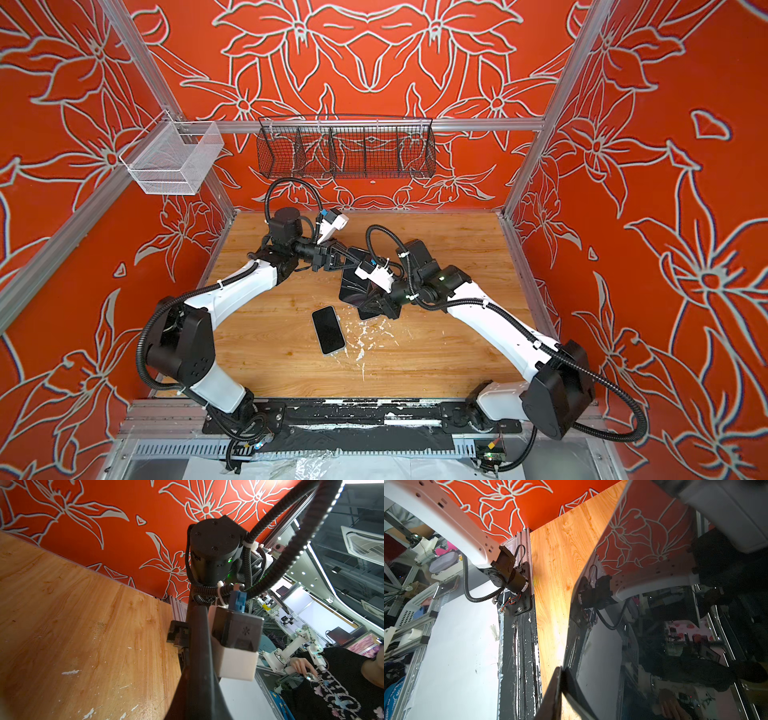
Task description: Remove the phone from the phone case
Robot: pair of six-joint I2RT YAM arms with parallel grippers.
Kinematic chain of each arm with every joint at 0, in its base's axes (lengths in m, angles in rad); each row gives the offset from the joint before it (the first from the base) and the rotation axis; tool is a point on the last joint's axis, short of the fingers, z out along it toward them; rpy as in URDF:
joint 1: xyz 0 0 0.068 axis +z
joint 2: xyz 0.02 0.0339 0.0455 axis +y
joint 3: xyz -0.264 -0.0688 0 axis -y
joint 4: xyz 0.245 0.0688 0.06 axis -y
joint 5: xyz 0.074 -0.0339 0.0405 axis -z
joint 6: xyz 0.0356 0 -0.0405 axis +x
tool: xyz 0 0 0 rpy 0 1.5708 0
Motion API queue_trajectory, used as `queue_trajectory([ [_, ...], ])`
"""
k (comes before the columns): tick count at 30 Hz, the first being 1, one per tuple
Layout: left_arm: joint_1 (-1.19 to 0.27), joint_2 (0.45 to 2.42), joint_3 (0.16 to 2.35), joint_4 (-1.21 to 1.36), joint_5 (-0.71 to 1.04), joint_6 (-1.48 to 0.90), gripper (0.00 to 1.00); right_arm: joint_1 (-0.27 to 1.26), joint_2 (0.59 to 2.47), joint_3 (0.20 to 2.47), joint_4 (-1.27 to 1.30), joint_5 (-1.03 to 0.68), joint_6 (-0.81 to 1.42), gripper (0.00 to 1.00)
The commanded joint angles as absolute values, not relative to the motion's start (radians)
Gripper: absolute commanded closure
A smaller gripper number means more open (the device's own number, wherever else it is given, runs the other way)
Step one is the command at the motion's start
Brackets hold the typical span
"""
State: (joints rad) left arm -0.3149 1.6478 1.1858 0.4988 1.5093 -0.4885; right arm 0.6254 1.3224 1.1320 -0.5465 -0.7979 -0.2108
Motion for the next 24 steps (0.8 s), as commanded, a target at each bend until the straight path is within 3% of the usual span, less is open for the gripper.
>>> queue_trajectory([
  [1,-0.298,1.698,1.178,0.901,1.467,-0.751,1.0,0.655,1.304,1.146,-0.554,-0.823,-0.229,0.92],
  [5,-0.289,1.809,1.213,1.335,1.477,-1.135,1.0,0.658,1.312,1.142,-0.547,-0.791,-0.229,0.94],
  [7,-0.286,1.858,1.255,1.416,1.49,-1.268,1.0,0.66,1.315,1.14,-0.543,-0.773,-0.229,0.96],
  [24,-0.272,1.862,1.244,1.417,1.484,-1.267,1.0,0.687,1.322,1.101,-0.53,-0.612,-0.298,1.0],
])
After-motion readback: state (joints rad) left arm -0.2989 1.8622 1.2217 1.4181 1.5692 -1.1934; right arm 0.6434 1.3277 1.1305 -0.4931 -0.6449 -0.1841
